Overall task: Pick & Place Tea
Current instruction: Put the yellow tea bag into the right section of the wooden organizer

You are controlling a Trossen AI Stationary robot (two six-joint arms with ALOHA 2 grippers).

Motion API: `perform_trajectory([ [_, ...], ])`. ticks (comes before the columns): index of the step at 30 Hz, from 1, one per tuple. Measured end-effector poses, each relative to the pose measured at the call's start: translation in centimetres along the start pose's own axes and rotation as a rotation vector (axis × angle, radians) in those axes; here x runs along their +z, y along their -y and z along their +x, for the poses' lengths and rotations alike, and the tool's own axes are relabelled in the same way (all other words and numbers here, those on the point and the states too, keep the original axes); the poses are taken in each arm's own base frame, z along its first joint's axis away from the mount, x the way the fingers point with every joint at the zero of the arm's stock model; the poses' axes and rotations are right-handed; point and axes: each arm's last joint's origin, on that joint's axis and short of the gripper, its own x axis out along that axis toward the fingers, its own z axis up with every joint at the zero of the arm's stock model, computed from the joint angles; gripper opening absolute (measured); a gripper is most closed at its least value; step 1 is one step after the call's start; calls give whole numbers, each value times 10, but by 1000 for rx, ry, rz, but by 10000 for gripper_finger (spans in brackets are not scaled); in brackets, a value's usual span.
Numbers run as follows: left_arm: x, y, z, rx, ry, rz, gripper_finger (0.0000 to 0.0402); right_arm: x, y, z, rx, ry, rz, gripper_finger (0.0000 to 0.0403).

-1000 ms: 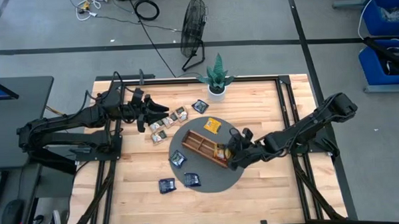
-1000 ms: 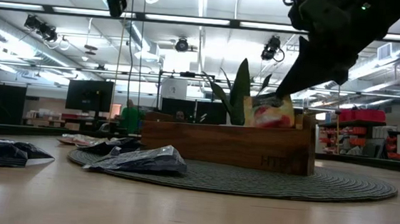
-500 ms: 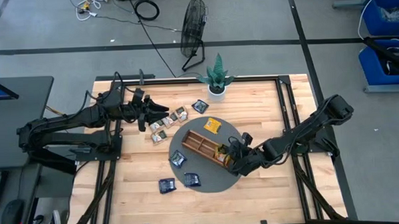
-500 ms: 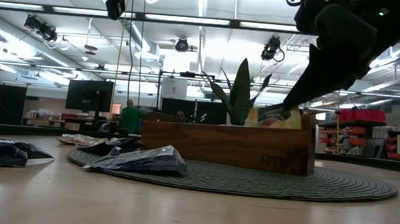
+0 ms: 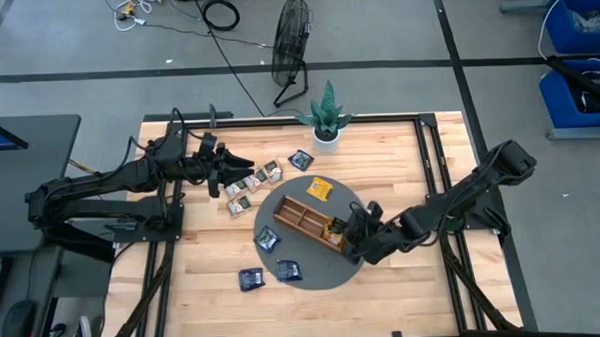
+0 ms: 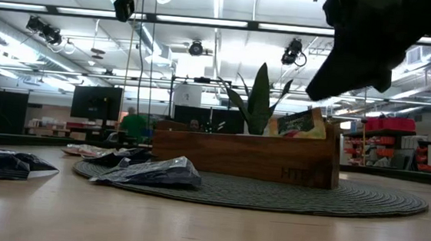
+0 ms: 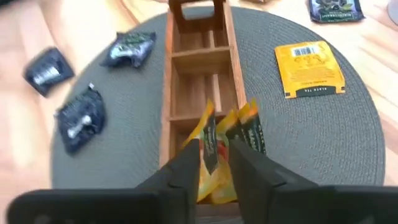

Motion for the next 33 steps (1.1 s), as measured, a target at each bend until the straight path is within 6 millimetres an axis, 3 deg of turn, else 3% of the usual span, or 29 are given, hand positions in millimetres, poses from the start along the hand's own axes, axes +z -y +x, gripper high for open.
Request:
perform_trajectory([
  [6, 0, 0, 0, 1, 1, 0, 179, 22, 8, -17, 77, 38, 148, 133],
  [10, 0, -1, 0, 20, 15, 16, 179, 47, 21, -17, 156, 34, 273, 138],
  [15, 1, -1, 0, 30, 21, 23, 179, 75, 41, -6, 251, 16, 345, 139],
  [24, 0, -1, 0, 33, 15, 25, 179, 99, 94, 18, 192, -82, 415, 139],
  [33, 0, -1, 0, 36, 11, 24, 179, 108, 133, 39, 129, -113, 239, 139],
])
